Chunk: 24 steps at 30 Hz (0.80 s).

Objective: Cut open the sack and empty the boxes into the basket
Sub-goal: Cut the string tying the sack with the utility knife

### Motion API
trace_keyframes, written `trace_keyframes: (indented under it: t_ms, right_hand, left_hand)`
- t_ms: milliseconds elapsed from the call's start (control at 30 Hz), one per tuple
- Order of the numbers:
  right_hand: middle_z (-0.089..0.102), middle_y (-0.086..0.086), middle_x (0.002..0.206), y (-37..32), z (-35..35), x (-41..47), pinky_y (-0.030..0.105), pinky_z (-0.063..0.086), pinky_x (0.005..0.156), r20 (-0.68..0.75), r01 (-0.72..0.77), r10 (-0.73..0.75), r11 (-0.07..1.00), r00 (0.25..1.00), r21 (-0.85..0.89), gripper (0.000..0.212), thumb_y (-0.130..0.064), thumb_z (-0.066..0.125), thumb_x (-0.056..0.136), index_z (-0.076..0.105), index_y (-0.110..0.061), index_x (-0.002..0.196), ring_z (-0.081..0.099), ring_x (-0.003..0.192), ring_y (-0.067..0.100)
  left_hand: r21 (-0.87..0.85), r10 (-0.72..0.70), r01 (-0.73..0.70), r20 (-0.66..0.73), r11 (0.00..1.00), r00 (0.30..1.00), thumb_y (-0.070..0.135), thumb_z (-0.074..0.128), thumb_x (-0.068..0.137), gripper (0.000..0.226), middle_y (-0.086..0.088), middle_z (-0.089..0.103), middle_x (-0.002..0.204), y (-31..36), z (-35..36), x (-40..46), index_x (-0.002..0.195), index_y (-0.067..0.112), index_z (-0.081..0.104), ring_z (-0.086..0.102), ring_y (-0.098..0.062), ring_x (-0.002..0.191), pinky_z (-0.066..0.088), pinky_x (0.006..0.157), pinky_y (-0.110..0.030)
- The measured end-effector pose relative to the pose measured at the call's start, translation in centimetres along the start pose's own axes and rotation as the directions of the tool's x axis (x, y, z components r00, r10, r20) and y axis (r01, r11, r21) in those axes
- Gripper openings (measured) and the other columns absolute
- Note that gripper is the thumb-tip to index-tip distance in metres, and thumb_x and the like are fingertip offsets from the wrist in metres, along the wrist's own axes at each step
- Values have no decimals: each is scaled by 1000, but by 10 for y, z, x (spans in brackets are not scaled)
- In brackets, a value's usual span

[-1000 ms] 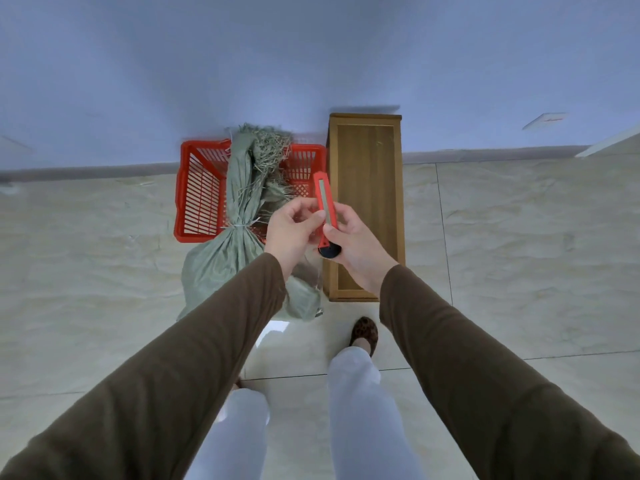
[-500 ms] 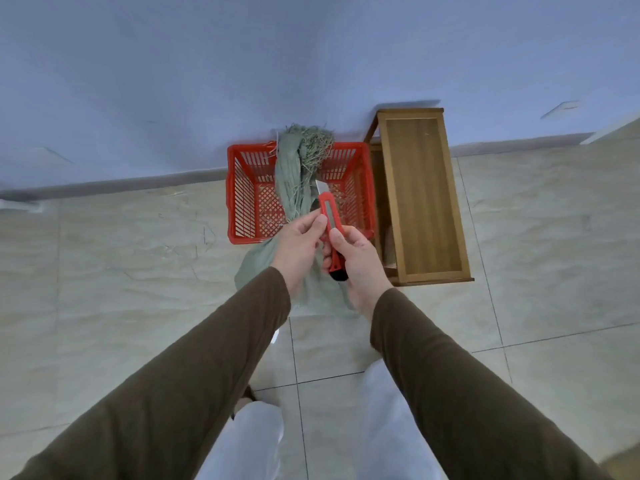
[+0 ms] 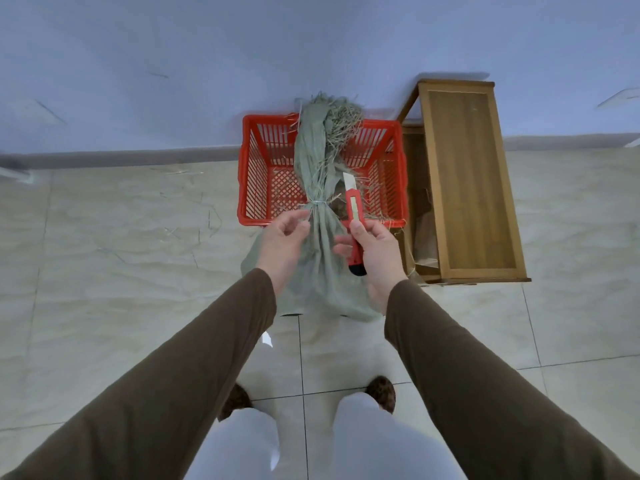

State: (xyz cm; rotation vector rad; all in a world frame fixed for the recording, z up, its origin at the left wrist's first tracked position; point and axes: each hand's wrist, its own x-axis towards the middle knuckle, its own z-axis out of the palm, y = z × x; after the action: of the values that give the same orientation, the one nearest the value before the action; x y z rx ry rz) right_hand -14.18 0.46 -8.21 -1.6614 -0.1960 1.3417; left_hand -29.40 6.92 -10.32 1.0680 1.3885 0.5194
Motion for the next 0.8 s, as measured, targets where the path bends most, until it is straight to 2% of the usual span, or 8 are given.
trace_keyframes:
  t_ms: [167,300,467,533,600,667,733,800]
  right_hand:
    - [69,10,88,35,-9,63,33,53,60,-8,78,-80,983,997,-166,5,-18,56,104,57,-17,99,64,63,16]
    - [63,4,75,60,-2,112,32,48,52,-40,124,-137,962,990,-245,11,-19,49,104,55,-26,100,62,62,21]
    - [64,5,86,80,14,159,25,46,42,7,112,-112,986,994,-121,14,-26,59,103,56,-21,115,65,53,16]
    - [62,7,79,84,21,172,23,45,38,14,96,-96,995,995,-38,11,-23,59,104,58,-16,112,61,46,13]
    - [60,3,61,87,26,179,21,45,37,19,114,-115,992,993,62,5,-17,60,104,61,-15,99,56,40,10]
    - [60,-1,54,91,29,181,21,46,39,34,161,-167,979,985,129,7,-15,62,102,64,-16,95,55,40,8]
    - [62,-2,57,91,27,178,21,48,40,65,201,-216,962,974,187,6,-14,63,102,67,-15,99,54,42,7]
    - [63,-3,58,87,24,174,22,48,40,97,217,-244,949,965,230,5,-15,64,102,68,-15,100,53,42,7]
  left_hand:
    - [52,56,-51,-119,997,991,16,66,100,28,11,65,108,-59,-4,52,127,14,66,64,-10,106,51,110,-36]
    - [151,130,-122,-41,981,991,24,68,97,43,1,63,140,-86,4,88,140,22,60,58,-16,128,44,118,-42]
    - [288,152,-161,53,944,987,46,70,93,79,-6,53,156,-93,15,134,161,26,35,53,-24,141,40,122,-45]
    - [265,131,-157,115,951,985,47,71,92,84,-7,54,156,-91,20,147,163,23,33,55,-26,140,41,121,-45]
    - [160,170,-204,199,966,965,32,71,97,76,-4,58,152,-91,25,154,163,24,33,60,-23,136,43,120,-45]
    - [69,257,-283,261,957,931,17,67,102,79,1,48,161,-93,28,153,167,28,23,51,-16,144,37,125,-38]
    - [80,388,-423,277,903,879,11,62,104,81,8,27,172,-96,31,144,168,30,16,33,-1,152,25,126,-21]
    - [77,499,-534,267,842,825,7,60,105,72,11,29,170,-99,34,135,166,27,27,35,12,145,25,117,-6]
